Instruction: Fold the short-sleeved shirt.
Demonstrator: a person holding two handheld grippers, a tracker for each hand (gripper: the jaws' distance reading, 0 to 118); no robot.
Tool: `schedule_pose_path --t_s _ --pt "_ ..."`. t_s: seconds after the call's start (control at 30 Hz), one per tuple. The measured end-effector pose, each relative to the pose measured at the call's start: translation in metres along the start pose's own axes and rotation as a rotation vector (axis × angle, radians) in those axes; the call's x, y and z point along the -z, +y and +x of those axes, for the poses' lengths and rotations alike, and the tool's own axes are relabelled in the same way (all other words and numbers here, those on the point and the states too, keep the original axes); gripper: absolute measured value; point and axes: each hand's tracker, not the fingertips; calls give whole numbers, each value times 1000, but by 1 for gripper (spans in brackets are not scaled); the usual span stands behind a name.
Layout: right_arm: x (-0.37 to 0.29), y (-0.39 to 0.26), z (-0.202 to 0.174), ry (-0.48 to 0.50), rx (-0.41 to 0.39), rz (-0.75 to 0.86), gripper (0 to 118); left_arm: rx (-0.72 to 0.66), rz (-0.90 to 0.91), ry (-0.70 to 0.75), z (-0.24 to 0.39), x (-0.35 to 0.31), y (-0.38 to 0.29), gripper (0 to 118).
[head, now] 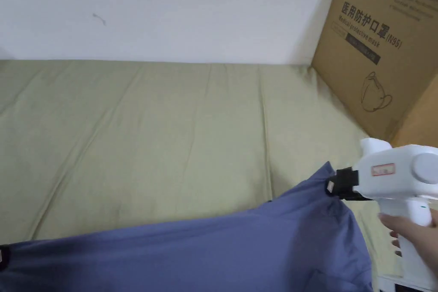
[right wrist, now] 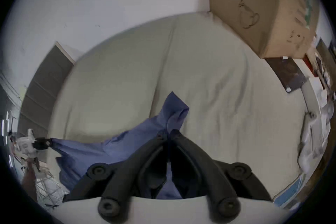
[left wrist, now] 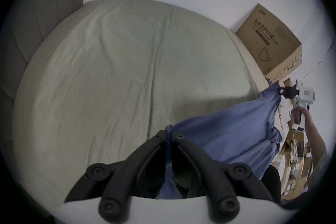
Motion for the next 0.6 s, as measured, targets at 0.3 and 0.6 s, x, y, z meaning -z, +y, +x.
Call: schedule_pose_path --t_s 0.3,0.6 --pt "-125 -119 24 55 82 0 1 61 39 -63 -4 -70 -58 4" --pt "-116 -229 49 23 177 -92 1 76 -29 -50 -9 -53 -153 4"
